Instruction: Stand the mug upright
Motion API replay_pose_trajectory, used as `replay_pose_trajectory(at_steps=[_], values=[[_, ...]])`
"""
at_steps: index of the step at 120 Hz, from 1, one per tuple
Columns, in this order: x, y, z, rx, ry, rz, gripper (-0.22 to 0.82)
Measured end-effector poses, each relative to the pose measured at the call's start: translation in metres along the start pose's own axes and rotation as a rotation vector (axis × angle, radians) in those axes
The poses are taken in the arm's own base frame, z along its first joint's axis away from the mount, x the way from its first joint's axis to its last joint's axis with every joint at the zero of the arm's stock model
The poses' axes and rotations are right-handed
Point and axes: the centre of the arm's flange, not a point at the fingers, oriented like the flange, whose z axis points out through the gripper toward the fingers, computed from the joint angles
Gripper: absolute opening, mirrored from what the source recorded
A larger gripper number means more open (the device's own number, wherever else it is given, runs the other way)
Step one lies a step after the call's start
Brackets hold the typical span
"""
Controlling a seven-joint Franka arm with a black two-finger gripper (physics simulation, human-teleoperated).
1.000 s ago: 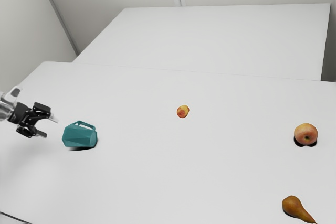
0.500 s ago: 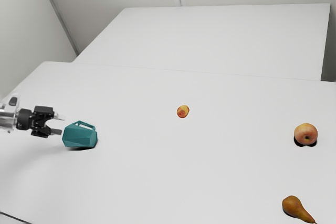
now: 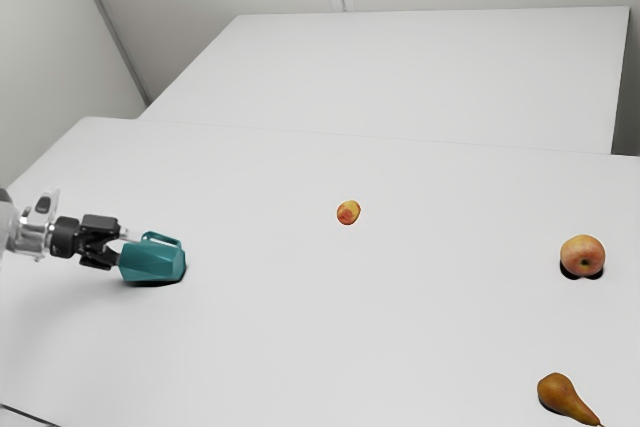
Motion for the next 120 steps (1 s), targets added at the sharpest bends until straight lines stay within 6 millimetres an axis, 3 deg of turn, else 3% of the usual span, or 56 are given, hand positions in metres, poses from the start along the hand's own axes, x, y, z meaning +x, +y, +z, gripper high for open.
replay_pose_trajectory(at_steps=[9,25,38,55,81,93,107,120], values=[[-0.001,-0.001,0.001,-0.001,0.000,0.006,0.50],[-0.002,-0.001,0.001,0.000,0.002,0.012,0.18],[-0.001,0.000,0.005,-0.001,-0.003,0.017,0.01],[0.000,0.001,0.007,0.002,-0.007,0.019,-0.10],[0.004,0.006,0.006,0.011,-0.004,0.031,-0.16],[0.015,0.027,0.005,0.029,-0.010,0.090,-0.17],[0.048,0.083,-0.003,0.140,-0.093,0.268,-0.18],[0.077,0.121,0.020,0.322,-0.249,0.437,-0.18]])
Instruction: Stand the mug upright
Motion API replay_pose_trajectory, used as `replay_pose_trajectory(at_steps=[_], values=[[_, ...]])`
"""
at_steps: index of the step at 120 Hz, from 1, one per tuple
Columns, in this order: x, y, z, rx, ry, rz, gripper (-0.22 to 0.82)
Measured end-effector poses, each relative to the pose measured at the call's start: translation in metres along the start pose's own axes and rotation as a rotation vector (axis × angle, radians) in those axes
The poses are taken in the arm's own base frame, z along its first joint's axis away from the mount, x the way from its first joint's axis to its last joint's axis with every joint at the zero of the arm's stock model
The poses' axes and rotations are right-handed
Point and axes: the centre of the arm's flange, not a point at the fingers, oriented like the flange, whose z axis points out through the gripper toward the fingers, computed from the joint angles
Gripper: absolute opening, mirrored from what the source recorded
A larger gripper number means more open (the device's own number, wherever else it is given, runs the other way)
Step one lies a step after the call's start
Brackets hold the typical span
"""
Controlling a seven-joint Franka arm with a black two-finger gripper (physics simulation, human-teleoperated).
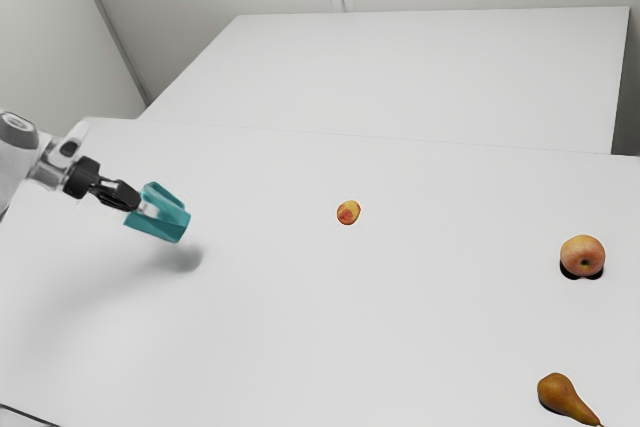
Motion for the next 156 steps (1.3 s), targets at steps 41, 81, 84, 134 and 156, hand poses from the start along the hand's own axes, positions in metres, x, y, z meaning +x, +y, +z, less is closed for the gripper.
replay_pose_trajectory(at_steps=[41,81,84,134,156], values=[[0.096,0.105,0.098,0.309,-0.309,0.348,-0.18],[0.082,0.146,0.136,0.339,-0.338,0.293,-0.18],[0.079,0.150,0.137,0.338,-0.342,0.291,-0.18],[0.065,0.187,0.172,0.337,-0.382,0.238,0.20],[0.066,0.197,0.179,0.339,-0.383,0.223,0.42]])
